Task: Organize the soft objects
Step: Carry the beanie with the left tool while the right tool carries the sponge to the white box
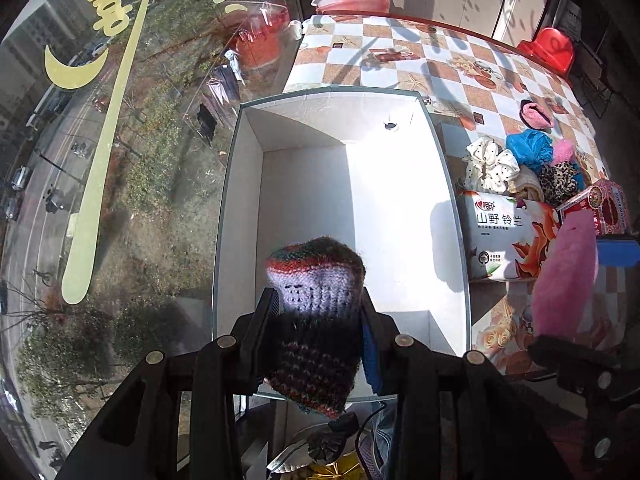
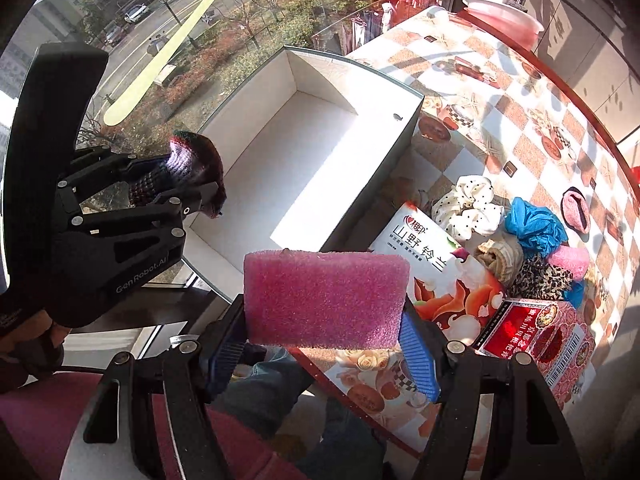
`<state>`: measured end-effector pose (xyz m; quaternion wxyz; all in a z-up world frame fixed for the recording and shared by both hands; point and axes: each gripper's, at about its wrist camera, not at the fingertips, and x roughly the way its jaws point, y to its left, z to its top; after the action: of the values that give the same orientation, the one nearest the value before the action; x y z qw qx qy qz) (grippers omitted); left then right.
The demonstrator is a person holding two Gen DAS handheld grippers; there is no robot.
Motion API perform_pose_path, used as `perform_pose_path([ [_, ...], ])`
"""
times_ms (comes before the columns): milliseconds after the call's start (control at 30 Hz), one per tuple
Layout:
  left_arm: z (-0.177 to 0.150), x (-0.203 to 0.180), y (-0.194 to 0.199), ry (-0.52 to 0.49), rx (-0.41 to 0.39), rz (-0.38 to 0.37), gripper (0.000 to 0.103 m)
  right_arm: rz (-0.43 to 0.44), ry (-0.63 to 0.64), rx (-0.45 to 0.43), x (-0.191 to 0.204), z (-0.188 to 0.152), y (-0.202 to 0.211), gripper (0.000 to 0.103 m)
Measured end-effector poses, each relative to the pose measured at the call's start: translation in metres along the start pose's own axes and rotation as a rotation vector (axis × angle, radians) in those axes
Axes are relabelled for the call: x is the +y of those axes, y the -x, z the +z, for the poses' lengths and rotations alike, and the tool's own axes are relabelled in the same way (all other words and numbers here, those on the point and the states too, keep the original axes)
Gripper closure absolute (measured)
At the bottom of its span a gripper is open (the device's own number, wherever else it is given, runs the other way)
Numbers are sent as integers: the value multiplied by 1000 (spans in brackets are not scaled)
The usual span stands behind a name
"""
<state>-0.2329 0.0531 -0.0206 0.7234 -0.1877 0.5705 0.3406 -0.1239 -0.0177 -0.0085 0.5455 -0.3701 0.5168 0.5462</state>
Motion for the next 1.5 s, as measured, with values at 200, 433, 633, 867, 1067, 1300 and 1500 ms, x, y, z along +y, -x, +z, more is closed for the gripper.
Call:
perform_pose_path([
  [200,-5,13,-9,33,16,-8,62,-6,67,12,17,10,-6,31],
  [433,-5,19,-19,55,30,-25,62,-22,107,35,25,18,-12,31],
  [633,-3,21,-26,60,41,-36,62,-41,157,43,34,22,-16,31],
  [867,-3,25,-33,71,60,-37,62,-56,188,59,41,26,-21,31],
  [1067,-2,25,-37,70,67,-43,62,-66,213,65,46,26,-23,31],
  [1300,-3,27,-40,69,74,-44,62,-73,226,68,50,30,-26,31],
  [1500,-3,28,-43,66,81,-42,62,-74,258,80,57,32,-30,31],
])
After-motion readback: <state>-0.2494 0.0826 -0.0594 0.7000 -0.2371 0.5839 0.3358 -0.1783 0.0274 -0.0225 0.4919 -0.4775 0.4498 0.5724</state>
